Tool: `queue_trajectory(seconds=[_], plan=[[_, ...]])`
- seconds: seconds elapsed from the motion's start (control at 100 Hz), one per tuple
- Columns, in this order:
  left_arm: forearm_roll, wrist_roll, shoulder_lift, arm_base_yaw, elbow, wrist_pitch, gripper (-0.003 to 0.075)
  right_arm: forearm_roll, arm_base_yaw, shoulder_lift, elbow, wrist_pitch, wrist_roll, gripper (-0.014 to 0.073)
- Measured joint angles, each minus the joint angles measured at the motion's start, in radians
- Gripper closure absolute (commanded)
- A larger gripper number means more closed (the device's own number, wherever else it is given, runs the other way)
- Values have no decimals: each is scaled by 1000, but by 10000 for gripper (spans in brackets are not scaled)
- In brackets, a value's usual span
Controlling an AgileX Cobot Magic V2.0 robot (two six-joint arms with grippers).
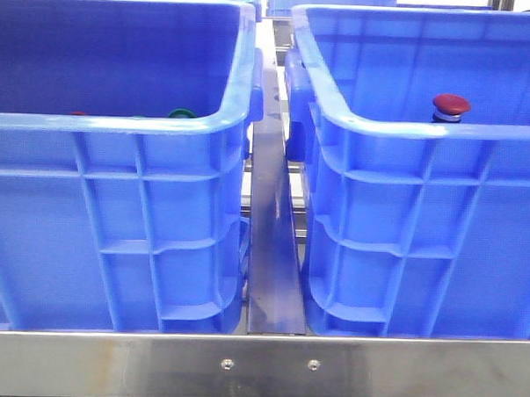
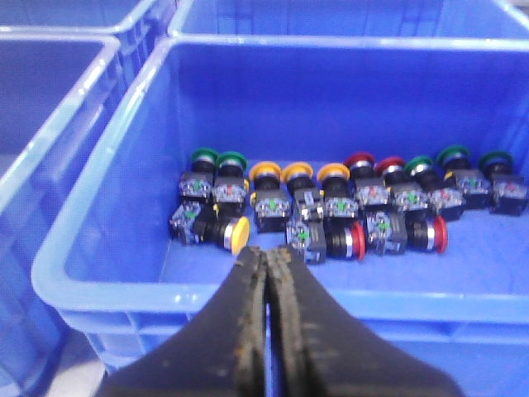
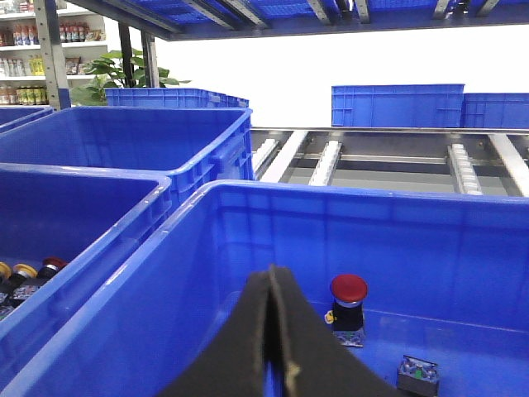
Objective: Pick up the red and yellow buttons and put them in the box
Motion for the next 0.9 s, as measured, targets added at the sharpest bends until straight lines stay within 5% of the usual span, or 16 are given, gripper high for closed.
queue_trajectory(seconds=[0.53,0.9], plan=[[4,0,0,0,34,-30,741,0,0,0,0,0,0,645],[-46,11,0,3,309,-436,741,0,0,0,0,0,0,645]])
